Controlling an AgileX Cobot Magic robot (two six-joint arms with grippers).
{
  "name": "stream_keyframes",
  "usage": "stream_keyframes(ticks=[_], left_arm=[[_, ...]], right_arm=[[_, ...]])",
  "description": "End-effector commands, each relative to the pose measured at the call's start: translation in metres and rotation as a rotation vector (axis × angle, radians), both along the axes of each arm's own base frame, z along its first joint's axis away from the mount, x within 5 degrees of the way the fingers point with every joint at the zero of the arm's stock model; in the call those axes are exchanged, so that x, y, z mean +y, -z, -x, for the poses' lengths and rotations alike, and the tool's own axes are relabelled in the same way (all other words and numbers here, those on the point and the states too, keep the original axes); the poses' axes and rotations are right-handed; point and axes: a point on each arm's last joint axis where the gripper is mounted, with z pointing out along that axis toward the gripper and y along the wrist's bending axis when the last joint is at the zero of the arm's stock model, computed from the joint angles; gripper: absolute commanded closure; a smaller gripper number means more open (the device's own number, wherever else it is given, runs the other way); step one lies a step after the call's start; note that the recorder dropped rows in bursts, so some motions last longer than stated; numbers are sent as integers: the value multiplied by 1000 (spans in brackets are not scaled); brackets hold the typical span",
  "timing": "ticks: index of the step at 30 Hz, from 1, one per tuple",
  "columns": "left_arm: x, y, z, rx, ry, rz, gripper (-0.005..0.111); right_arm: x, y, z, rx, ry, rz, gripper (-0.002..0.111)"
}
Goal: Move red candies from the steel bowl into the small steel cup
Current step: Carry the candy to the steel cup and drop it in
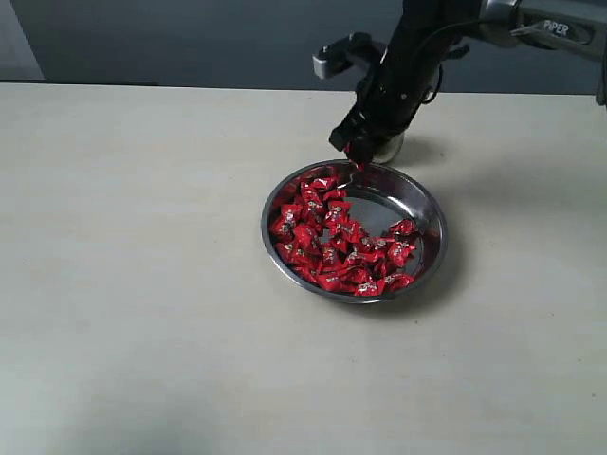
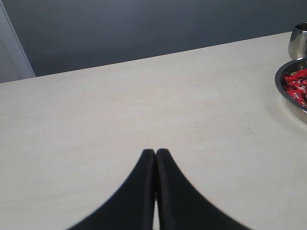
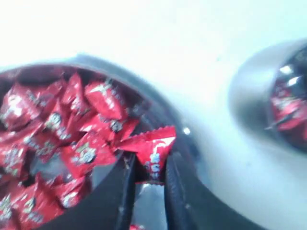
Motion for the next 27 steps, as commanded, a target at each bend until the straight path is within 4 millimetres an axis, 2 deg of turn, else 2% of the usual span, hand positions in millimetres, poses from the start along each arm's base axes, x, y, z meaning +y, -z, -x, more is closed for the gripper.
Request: stream_keyframes(ticks=[1, 5, 9, 16, 23, 27], left_arm=[[-1, -1, 0, -9, 10, 6, 106], [-1, -1, 0, -9, 10, 6, 106], [-1, -1, 0, -9, 10, 6, 106], [-1, -1, 0, -9, 10, 6, 106], [-1, -1, 0, -9, 10, 6, 106], [-1, -1, 0, -9, 10, 6, 106]], right_arm=[[-5, -22, -14, -208, 82, -2, 109], [-5, -30, -26, -322, 111, -6, 109], [-13, -24, -38, -398, 202, 18, 109], [-40, -8, -46, -342, 282, 52, 109], [-39, -4, -48, -344, 287, 33, 109], [-39, 1, -47, -319, 286, 45, 92]])
